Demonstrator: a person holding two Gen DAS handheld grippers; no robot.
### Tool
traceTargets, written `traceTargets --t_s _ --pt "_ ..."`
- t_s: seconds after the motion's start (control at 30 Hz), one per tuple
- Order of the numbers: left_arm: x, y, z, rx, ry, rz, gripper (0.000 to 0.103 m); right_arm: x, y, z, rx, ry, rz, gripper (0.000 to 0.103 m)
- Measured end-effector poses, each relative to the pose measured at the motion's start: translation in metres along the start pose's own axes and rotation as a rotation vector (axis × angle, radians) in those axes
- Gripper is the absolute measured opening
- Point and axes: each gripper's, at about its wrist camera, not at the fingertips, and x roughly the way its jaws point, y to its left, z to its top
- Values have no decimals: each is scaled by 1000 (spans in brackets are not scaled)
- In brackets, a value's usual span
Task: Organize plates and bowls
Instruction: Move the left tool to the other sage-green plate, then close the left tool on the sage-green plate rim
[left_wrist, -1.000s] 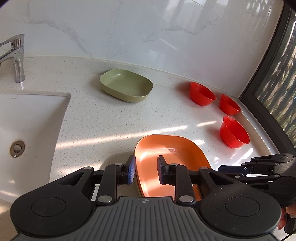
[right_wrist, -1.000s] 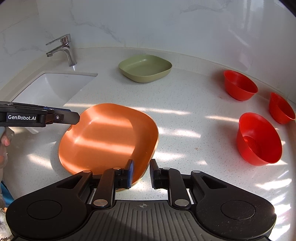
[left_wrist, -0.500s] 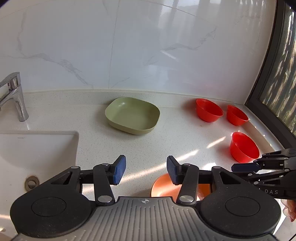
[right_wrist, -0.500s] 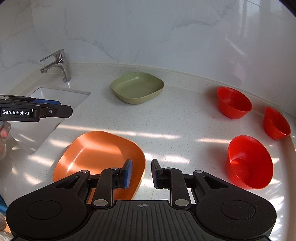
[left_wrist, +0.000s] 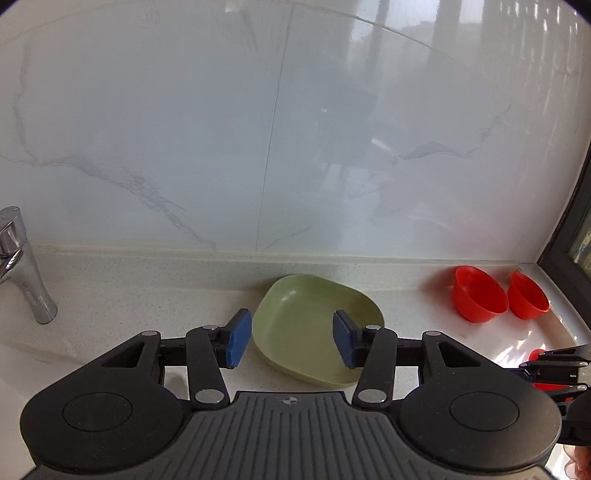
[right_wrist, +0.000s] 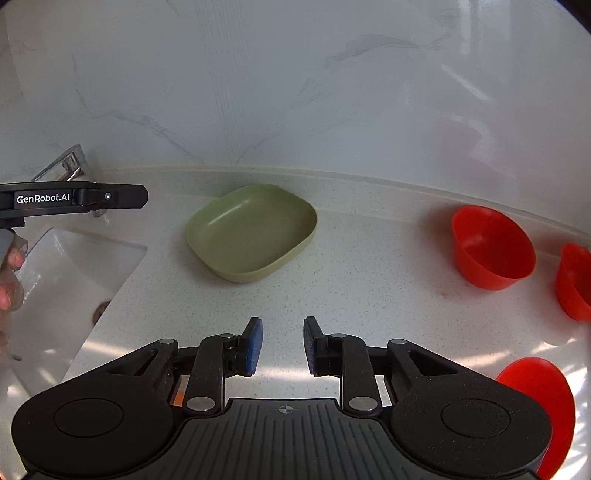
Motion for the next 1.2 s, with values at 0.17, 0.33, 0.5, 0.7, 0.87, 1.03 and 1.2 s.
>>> traceTargets --t_s 0.17,0.33,0.5,0.7,0.87,1.03,1.2 --pt "28 20 12 -41 -1 4 51 28 -7 24 49 -37 -5 23" --pt "59 23 20 2 21 31 50 60 -12 41 110 -36 17 23" --pt "85 26 16 28 65 38 50 88 -9 53 151 -15 25 23" --pt "107 36 9 -6 110 21 50 107 -8 51 181 32 -2 27" --pt "124 32 3 11 142 22 50 116 -11 46 216 63 -10 27" --pt "130 29 -1 33 160 11 43 122 -12 45 228 75 2 27" --pt "141 21 0 60 166 7 35 126 -10 46 219 86 1 27"
